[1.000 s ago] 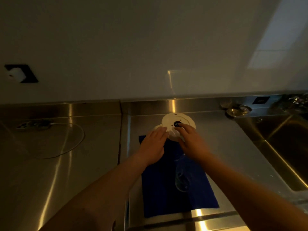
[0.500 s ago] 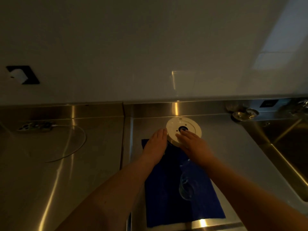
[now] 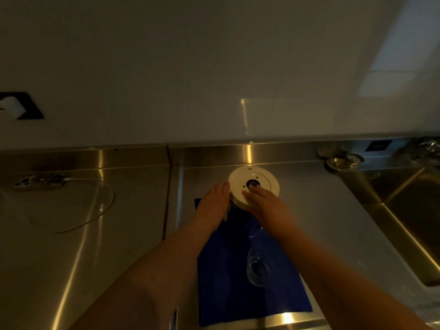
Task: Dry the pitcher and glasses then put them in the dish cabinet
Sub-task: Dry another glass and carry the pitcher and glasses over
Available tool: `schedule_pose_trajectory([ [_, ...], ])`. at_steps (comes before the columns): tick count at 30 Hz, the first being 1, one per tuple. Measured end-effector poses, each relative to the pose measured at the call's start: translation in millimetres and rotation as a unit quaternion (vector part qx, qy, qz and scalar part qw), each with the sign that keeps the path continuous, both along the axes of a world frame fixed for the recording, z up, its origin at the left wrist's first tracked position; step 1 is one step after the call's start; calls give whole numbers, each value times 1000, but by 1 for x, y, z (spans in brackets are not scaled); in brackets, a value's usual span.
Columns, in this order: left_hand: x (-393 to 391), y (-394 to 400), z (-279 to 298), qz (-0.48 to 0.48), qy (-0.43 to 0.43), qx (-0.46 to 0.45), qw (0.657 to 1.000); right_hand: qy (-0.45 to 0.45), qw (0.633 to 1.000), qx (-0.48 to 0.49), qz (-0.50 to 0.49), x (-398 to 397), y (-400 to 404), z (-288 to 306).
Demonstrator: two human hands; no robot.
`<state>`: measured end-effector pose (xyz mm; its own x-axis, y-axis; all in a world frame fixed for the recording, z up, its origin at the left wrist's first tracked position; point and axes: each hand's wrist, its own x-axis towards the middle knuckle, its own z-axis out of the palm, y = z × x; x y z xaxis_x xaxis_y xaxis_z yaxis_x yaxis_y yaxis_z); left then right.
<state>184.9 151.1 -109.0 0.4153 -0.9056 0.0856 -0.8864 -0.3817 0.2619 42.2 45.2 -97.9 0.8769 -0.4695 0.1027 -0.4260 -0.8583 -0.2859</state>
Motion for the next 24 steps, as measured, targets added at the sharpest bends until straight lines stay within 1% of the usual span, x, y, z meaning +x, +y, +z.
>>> schedule_pose_trajectory([
  [4,-3,-2,5,-4,-32,31,999,18,1000,-10,10,-2,-4,3],
  [7,-6,-7,10,-9,-43,39,998,14,1000,3,10,-7,-10,7],
  [11,-16,-18,15,-8,-74,44,996,-6,1000,24,11,-17,-18,10],
  [14,-23,-27,21,2,-74,39,996,-30,999,27,13,-25,-26,10],
  [18,-30,-35,31,-5,-63,34,997,-46,998,25,19,-36,-36,9],
  [20,-35,-38,36,-9,-56,28,998,-68,997,34,15,-42,-40,7],
  [24,-46,-47,40,-5,-85,23,996,-93,994,52,7,-52,-46,5],
])
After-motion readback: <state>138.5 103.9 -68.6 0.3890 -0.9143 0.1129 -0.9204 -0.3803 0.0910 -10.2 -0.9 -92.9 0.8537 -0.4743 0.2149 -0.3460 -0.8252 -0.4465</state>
